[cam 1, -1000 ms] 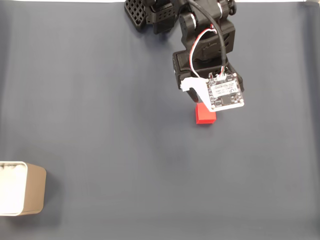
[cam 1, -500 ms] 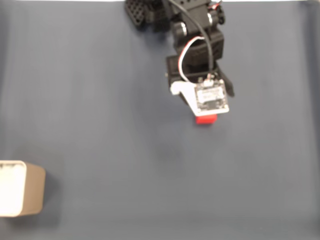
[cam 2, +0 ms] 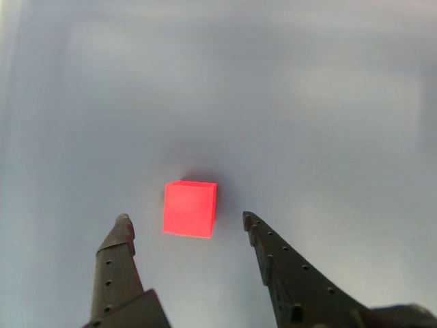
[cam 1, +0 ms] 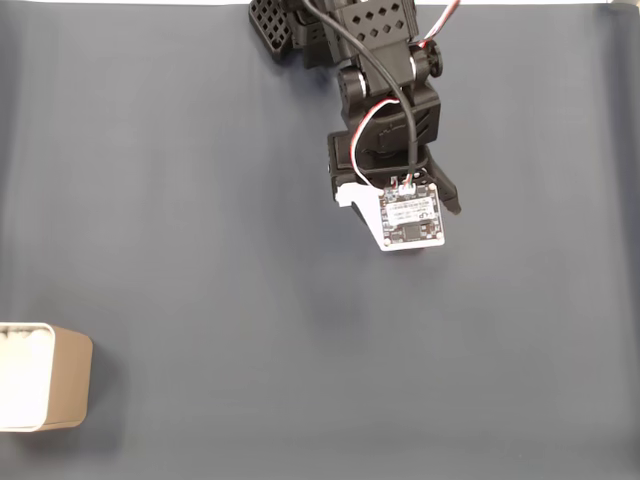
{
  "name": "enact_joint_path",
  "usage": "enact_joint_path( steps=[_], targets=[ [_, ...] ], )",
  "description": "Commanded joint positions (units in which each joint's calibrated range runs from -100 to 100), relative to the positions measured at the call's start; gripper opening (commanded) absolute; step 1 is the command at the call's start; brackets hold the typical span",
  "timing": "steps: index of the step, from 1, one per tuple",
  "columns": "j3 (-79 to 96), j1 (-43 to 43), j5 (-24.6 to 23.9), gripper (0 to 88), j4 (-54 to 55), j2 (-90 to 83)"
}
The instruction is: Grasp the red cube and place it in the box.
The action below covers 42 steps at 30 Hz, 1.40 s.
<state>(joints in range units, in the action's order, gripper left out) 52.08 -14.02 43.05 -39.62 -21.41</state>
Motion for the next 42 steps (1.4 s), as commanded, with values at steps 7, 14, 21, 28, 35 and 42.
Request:
enact_joint_path(
  steps=[7, 14, 21, 28, 35, 42],
  targets=[
    [-3.8, -1.8, -1.0, 36.9, 2.6, 3.3],
    [-3.9, -3.6, -2.0, 36.6, 2.7, 4.0],
    [-4.5, -4.2, -2.1, 36.4, 2.6, 4.1],
    [-4.5, -4.2, -2.0, 36.2, 2.7, 4.2],
    [-5.1, -4.2, -1.8, 36.1, 2.7, 4.6],
    [-5.6, -4.2, -1.8, 35.9, 2.8, 5.1]
  ],
)
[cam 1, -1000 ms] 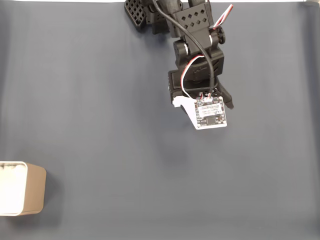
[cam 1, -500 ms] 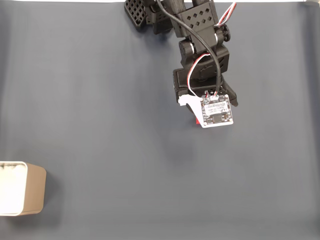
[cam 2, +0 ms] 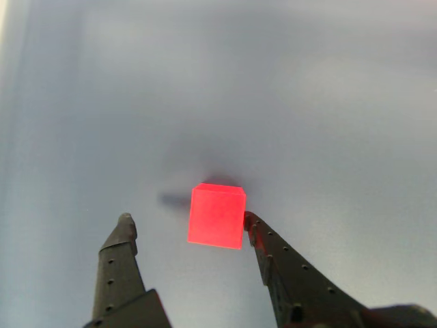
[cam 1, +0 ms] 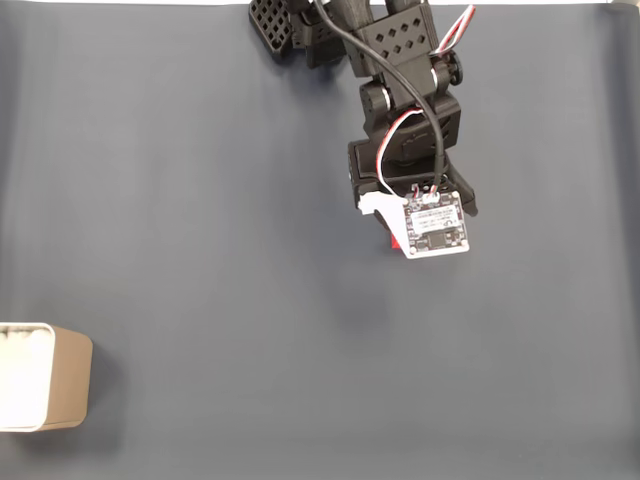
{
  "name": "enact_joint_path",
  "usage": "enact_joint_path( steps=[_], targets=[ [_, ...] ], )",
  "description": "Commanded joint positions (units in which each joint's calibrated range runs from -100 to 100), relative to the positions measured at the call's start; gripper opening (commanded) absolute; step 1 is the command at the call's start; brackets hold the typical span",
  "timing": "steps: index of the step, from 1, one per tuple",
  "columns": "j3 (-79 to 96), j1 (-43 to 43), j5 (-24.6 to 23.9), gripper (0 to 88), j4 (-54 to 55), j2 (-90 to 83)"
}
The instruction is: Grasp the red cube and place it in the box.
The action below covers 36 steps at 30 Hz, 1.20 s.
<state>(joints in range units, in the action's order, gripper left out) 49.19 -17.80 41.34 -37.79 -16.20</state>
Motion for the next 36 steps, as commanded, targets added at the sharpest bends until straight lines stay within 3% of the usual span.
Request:
enact_joint_path(
  steps=[1, 27, 32, 36],
  targets=[
    [-2.8, -0.4, 0.0, 35.9, 1.0, -0.1],
    [-4.0, -0.4, 0.2, 35.4, 1.1, 1.0],
    [-4.5, -0.6, 0.5, 31.7, 1.3, 1.1],
    [-5.0, -0.9, 0.2, 22.5, 0.7, 1.3]
  ],
)
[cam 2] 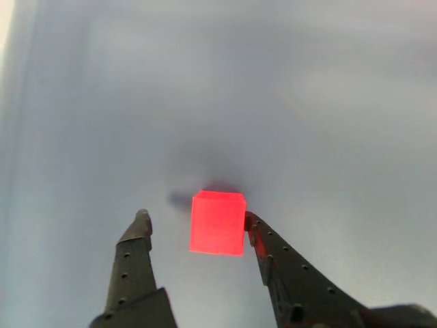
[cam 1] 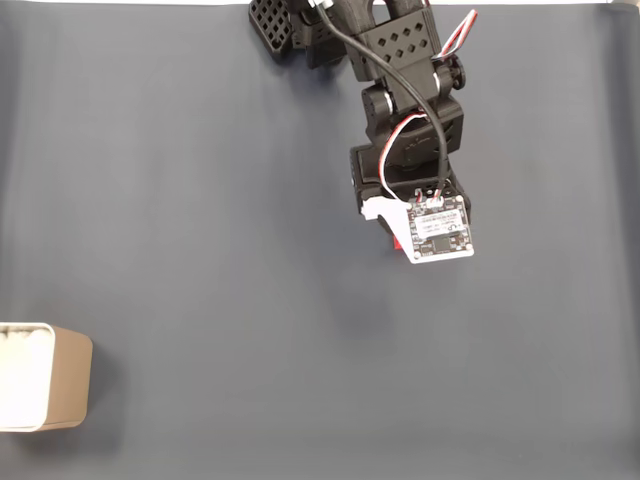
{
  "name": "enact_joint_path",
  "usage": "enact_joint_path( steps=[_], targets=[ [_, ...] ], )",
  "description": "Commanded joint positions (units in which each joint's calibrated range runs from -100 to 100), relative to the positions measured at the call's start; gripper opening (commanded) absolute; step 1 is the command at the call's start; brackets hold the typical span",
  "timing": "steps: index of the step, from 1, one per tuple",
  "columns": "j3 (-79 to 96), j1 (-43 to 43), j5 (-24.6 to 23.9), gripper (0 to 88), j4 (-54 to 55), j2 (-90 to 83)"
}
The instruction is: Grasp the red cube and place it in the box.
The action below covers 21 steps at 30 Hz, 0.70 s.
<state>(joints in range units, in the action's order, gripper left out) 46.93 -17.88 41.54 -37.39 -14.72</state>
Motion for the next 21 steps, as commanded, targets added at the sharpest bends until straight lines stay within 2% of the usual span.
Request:
enact_joint_path(
  steps=[1, 9, 21],
  targets=[
    [-2.8, -0.9, 0.0, 19.6, 0.4, -0.2],
    [-3.8, -1.0, 0.2, 0.5, 0.3, 0.2],
    [-4.3, -1.0, 0.5, 0.0, -1.0, 0.4]
  ],
)
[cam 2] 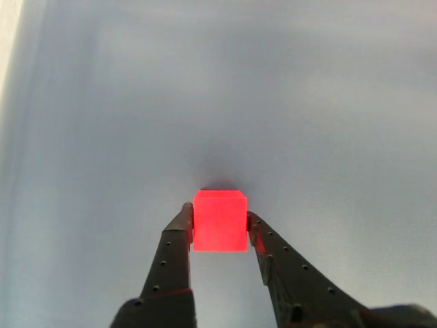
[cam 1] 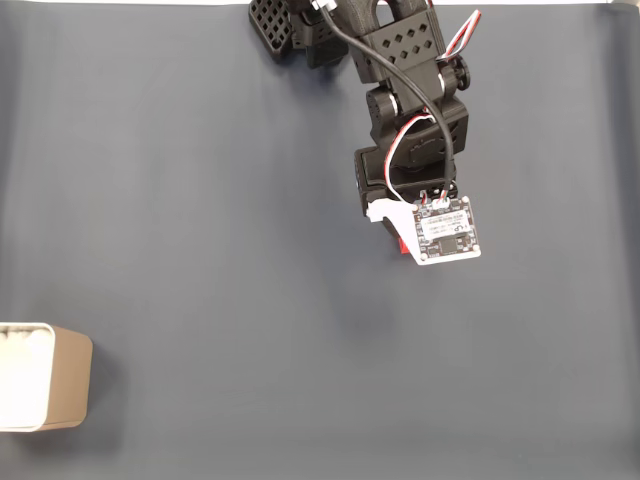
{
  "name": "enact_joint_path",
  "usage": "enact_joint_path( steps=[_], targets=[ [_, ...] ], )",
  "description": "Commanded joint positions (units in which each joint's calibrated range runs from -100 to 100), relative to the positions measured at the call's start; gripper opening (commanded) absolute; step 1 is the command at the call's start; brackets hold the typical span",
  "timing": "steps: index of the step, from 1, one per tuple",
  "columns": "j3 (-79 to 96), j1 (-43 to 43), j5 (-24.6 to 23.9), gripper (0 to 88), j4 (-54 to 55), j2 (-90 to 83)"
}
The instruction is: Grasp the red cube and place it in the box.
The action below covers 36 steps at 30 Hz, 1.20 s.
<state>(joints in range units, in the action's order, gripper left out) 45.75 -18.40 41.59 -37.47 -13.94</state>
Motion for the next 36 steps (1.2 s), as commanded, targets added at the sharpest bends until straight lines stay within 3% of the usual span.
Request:
enact_joint_path(
  steps=[1, 10, 22, 36],
  targets=[
    [-3.2, -0.5, 0.4, 0.0, -1.1, -0.4],
    [-10.8, 2.8, 1.1, 0.0, -13.2, -5.7],
    [-27.3, 16.0, 4.2, 0.0, -28.0, -10.3],
    [-50.0, 29.1, 6.9, 0.0, -30.4, -1.2]
  ],
)
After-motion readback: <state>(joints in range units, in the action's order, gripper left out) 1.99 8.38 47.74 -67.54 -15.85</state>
